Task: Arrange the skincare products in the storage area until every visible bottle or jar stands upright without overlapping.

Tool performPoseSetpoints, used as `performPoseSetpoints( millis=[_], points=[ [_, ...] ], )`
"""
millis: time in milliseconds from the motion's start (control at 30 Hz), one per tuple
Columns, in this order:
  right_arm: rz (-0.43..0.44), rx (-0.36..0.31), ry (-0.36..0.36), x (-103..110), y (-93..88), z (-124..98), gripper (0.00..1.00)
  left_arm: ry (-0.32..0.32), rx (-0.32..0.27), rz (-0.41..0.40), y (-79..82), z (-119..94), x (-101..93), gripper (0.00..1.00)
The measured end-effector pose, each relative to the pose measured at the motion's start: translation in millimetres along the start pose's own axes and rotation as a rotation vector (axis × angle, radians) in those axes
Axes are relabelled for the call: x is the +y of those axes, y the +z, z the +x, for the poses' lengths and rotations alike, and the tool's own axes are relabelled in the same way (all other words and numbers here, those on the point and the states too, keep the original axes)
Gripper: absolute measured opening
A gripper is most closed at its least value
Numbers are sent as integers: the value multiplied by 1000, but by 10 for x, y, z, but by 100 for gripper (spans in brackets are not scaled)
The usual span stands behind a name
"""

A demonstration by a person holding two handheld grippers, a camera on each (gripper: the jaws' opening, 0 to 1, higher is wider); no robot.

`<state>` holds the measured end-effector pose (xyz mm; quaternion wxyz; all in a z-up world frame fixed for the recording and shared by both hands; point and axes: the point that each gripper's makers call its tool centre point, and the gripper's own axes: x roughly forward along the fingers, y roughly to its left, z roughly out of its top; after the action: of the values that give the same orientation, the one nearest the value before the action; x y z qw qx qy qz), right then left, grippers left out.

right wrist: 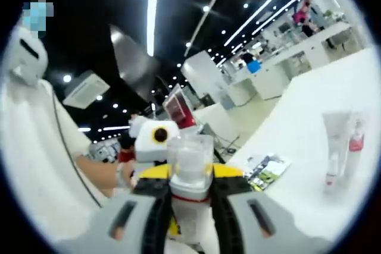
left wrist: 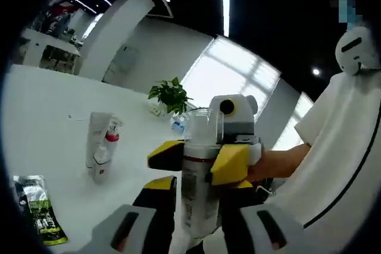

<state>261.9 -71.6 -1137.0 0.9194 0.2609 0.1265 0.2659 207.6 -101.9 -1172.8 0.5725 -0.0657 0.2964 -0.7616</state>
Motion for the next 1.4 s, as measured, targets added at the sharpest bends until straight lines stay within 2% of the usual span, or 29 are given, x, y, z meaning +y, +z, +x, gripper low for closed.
performPoseSetpoints(
  millis=[33,100,133,167,200,233,267,367,533,600,667,800,867,900,967,1100,1233,1300,1367,1400],
  points=[
    [-1,0,-43,-44,11,1,23,39,11,29,8,23,21,31],
    [-33,-3,-80,-60,28,13,23,89,30,71,3,53,47,30],
    [-39,1,-92,-68,24,14,23,130,61,112,-25,60,79,30],
    [-76,17,-130,-79,9,38,22,141,72,148,-34,66,78,28],
    [-80,19,-130,-68,7,47,22,153,83,183,-43,72,78,26],
    [-93,15,-144,-63,19,67,23,179,87,202,-51,79,81,25],
    [-112,18,-158,-81,27,74,23,225,64,224,-20,68,130,25],
    [-100,31,-156,-80,57,88,23,233,30,138,16,39,129,23],
    [-56,4,-100,15,176,130,24,224,27,127,135,-68,99,22],
    [-47,-30,-72,53,281,170,24,206,-13,94,238,-117,96,22],
    [-35,-34,-60,85,360,197,25,172,-57,25,337,-149,71,22],
    [-89,-59,-11,192,521,162,28,100,-142,-81,548,-255,31,22],
    [-82,-74,-5,190,573,120,31,74,-175,-88,645,-312,26,22],
    [-69,-83,-3,194,594,109,31,75,-172,-82,649,-336,38,22],
    [-79,-120,17,205,696,10,32,12,-193,-75,744,-401,-12,22],
    [-82,-110,14,189,721,-52,31,-17,-163,-66,758,-356,-19,22],
    [-100,-108,18,236,720,-161,31,-83,-75,-1,681,-191,-118,22],
    [-111,-84,8,229,666,-185,24,-99,-48,38,650,-125,-149,22],
    [-124,-64,-23,216,627,-179,23,-94,-8,36,605,-59,-173,22],
    [-129,-62,-20,234,619,-175,24,-115,18,62,562,-30,-203,22]
  ],
)
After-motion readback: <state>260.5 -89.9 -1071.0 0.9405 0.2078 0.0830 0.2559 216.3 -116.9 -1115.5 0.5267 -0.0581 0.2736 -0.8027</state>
